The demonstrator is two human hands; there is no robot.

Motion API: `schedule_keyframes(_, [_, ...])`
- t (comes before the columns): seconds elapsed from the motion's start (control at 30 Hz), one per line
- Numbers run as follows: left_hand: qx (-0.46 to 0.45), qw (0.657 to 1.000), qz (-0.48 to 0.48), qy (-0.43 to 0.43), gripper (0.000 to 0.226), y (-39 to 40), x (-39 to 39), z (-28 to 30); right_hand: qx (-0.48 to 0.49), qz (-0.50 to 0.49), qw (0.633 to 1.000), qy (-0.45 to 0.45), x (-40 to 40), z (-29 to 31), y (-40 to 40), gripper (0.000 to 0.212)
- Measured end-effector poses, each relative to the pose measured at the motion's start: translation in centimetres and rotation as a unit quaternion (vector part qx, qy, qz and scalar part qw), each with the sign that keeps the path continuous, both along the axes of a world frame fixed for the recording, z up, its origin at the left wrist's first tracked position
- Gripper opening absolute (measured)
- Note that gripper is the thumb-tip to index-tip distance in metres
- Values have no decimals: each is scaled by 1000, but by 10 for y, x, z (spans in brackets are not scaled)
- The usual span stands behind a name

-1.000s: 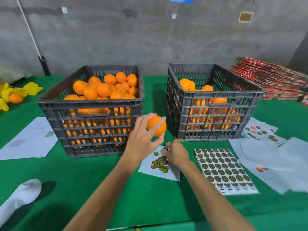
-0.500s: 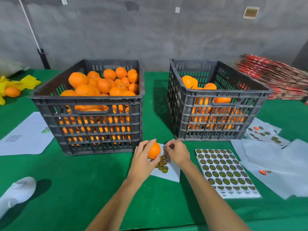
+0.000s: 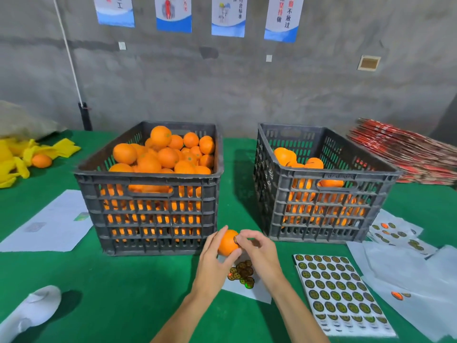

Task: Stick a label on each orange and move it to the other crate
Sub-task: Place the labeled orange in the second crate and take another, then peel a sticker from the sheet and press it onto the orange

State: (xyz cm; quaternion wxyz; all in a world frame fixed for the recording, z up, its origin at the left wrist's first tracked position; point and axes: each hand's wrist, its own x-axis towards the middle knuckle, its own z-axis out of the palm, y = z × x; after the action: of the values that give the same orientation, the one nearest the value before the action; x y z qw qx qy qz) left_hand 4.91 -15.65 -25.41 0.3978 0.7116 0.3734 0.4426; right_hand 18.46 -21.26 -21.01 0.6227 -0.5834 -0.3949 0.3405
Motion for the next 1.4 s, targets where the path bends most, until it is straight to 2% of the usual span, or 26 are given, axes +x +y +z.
schedule_keyframes(0.07, [19, 1000, 0, -17, 64, -2, 2, 15, 20, 13, 1000, -20, 1, 11, -4, 22])
schedule_keyframes(0.13, [43, 999, -6, -33, 65, -2, 7, 34, 28, 22, 999, 2, 5, 25, -6, 45])
schedule_keyframes(0.17, [56, 998, -11, -36, 66, -2, 10, 44, 26, 33, 999, 19, 6, 33, -6, 48])
schedule_keyframes(0.27, [93, 995, -21, -21, 66, 2, 23, 80, 43, 88, 995, 26, 12, 61, -3, 38])
schedule_keyframes(0.37, [119, 993, -9, -9, 70, 7, 40, 118, 79, 77, 994, 8, 25, 98, 1, 39])
schedule_keyframes(0.5, [113, 993, -31, -13, 75, 14, 65, 165, 132, 28, 989, -62, 48, 142, 5, 33])
schedule_keyframes(0.57, [114, 992, -51, 8, 75, 17, 74, 182, 137, -21, 985, -103, 62, 158, 9, 41])
schedule_keyframes(0.63, [143, 988, -41, 34, 70, 23, 76, 194, 114, -106, 975, -159, 76, 172, 15, 57])
schedule_keyframes(0.73, [195, 979, 1, 63, 54, 38, 64, 206, 83, -209, 936, -271, 104, 185, 25, 68])
schedule_keyframes(0.83, [222, 968, 40, 108, 46, 59, 42, 215, 11, -253, 892, -374, 128, 193, 35, 69])
schedule_keyframes(0.9, [226, 961, 65, 146, 43, 75, 24, 222, -43, -252, 880, -400, 139, 191, 42, 69])
schedule_keyframes(0.97, [206, 954, 95, 196, 43, 93, 5, 228, -108, -247, 861, -431, 145, 188, 48, 66])
schedule_keyframes(1.03, [175, 945, 121, 250, 48, 112, -13, 233, -132, -256, 835, -469, 147, 184, 55, 60])
schedule_keyframes(1.13, [111, 937, 128, 305, 55, 142, -35, 240, -101, -254, 838, -472, 138, 185, 68, 56])
schedule_keyframes(1.23, [14, 947, 82, 311, 70, 170, -55, 240, -55, -230, 847, -477, 114, 184, 82, 55])
schedule_keyframes(1.3, [-21, 936, 81, 343, 76, 184, -67, 236, -23, -210, 845, -491, 92, 181, 88, 54])
schedule_keyframes(1.4, [-26, 910, 99, 402, 71, 205, -79, 226, 19, -180, 828, -530, 64, 173, 96, 51])
